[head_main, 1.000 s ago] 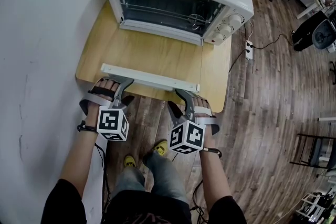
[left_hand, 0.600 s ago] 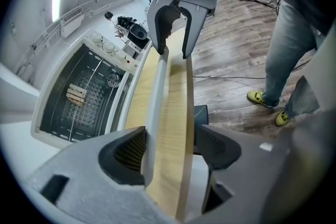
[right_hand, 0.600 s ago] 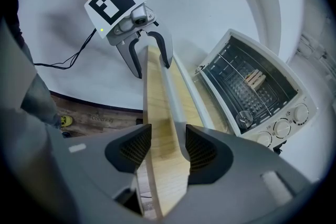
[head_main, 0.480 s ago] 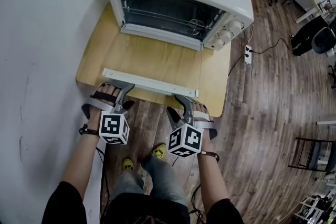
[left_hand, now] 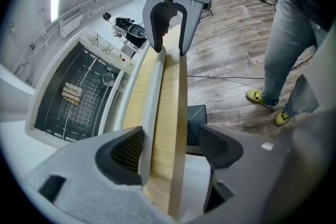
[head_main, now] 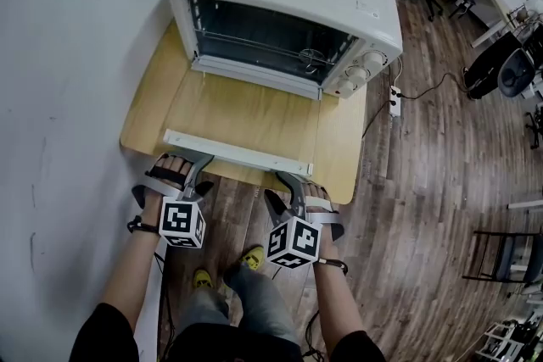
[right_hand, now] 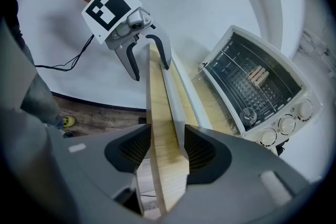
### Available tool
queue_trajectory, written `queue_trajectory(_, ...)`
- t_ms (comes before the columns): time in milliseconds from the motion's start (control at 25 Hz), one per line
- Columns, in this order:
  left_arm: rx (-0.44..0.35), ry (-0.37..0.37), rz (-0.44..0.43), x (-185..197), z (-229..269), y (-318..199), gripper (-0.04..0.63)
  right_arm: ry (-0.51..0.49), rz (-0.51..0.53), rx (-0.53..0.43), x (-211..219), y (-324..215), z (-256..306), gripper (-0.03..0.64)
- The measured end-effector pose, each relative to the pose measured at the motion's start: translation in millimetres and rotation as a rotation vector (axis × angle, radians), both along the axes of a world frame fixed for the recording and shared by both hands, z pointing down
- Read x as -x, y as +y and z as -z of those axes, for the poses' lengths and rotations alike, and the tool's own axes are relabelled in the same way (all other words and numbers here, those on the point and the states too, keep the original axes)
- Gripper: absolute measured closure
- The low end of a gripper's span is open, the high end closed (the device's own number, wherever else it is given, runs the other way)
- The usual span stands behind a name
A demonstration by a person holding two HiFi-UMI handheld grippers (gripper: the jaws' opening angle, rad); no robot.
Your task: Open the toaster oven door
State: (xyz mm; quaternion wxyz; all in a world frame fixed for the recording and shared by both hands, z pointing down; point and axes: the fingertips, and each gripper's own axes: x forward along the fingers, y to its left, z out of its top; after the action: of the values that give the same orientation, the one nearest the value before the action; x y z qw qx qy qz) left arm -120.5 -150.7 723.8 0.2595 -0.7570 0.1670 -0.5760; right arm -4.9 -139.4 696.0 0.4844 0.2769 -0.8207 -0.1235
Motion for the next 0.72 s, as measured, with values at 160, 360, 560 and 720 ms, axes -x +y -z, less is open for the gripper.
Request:
queue_trajectory(160,0.011,0.002,0.0,-1,-1,1,0.272,0.009,-0.002,0.014,-1,0,-3,0.407)
queue_trajectory(360,0.025,0.0,0.0,0,-1,2,0.272,0.005,-0.008,0.034,0,2,-6,0.403)
queue_trajectory(560,0.057,0.027,0.027,-3,4,3,0.279,-0.008,-0.016,0.025,1,3,-1,0.403)
queue_trajectory(720,0.076,0.059,0.05,-7,12,5,0.29,-0.029,-0.032,0.037,1,8,5,0.403)
